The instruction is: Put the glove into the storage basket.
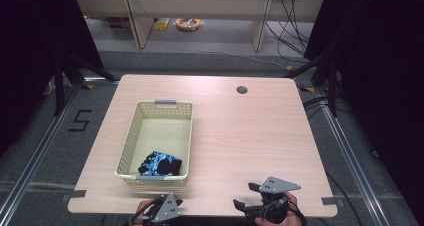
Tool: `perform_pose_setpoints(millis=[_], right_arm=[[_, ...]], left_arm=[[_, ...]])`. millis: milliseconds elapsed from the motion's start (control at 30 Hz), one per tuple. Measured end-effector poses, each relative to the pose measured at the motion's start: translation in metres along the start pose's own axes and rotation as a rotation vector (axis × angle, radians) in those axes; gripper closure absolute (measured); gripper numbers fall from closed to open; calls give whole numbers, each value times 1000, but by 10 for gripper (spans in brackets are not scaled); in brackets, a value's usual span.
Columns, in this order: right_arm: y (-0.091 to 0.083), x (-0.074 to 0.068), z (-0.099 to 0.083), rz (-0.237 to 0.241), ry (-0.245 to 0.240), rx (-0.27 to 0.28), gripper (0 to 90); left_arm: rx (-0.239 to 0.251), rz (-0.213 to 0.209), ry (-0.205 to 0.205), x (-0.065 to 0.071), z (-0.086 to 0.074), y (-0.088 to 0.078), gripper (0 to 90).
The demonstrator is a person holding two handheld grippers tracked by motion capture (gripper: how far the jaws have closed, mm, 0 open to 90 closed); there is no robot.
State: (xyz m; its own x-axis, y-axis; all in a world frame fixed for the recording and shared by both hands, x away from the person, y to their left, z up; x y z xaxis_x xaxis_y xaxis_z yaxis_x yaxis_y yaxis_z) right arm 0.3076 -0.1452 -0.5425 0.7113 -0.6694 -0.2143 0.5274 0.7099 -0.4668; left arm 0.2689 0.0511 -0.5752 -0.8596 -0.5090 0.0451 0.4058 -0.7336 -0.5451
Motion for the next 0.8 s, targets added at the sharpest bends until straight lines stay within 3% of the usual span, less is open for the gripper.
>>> perform_pose_setpoints(millis=[67, 100, 133, 167, 233, 300, 333, 367, 400, 433, 467, 500, 533, 567, 633, 700, 733, 800], right_arm=[[-1, -3, -5, 3, 6, -12, 214], [-1, -2, -7, -5, -16, -21, 212], [-2, -5, -8, -1, 9, -24, 210], [-2, -5, -10, 1, 5, -25, 204], [-1, -6, -13, 21, -11, -29, 195], [-2, -12, -18, 17, 33, -45, 189], [-3, -7, -19, -4, -12, -50, 184], [-2, -8, -19, 5, -12, -43, 181], [-2, -8, -20, 10, -23, -48, 180], [-5, -11, -23, 0, 12, -72, 180], [-4, -7, -22, -1, -25, -62, 180], [-4, -9, -24, -3, -17, -67, 179], [-4, -9, -25, -16, -7, -72, 179], [-4, -8, -25, -11, -38, -71, 179], [-3, -12, -28, 6, -25, -81, 179], [-4, -11, -30, -7, -38, -94, 179], [-3, -12, -30, -7, -37, -91, 178], [-2, -13, -30, 14, -45, -96, 178]], left_arm=[[1, 1, -9, -1, -1, -1, 162], [1, 7, -9, -2, -1, -2, 162], [25, -4, -46, 2, 0, -1, 160], [4, -6, -27, 1, -2, -3, 158], [21, -6, -43, 4, -1, -2, 156], [-1, -5, -11, 2, -3, -4, 153], [15, -5, -33, 4, -2, -3, 152], [22, -6, -42, 5, -2, -3, 152], [5, -1, -25, 2, -4, -4, 152], [11, -3, -31, 2, -3, -3, 152], [17, 4, -41, 2, -3, -3, 152], [-3, 6, -17, -1, -5, -4, 152], [2, 4, -23, 0, -4, -4, 152], [2, 5, -24, 0, -5, -4, 152], [11, 8, -34, 1, -4, -3, 152], [-13, 0, 3, -1, -5, -5, 153], [-7, 8, -19, 0, -5, -4, 153], [-7, 6, -10, 0, -5, -4, 153]])
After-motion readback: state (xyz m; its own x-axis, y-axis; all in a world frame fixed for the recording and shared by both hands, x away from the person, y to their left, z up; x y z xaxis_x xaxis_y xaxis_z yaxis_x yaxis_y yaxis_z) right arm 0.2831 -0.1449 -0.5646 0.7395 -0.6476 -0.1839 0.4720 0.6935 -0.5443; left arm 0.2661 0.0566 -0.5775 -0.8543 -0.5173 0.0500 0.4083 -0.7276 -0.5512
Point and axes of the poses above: each handheld gripper's, and its own axes: y roughly forward along the jaws, z roughly out of its top, x roughly to its right, the point moved 10 cm from there along y, roughly forward along the jaws, and after that the axes turned 9 degrees about x, right-handed, at the moved point
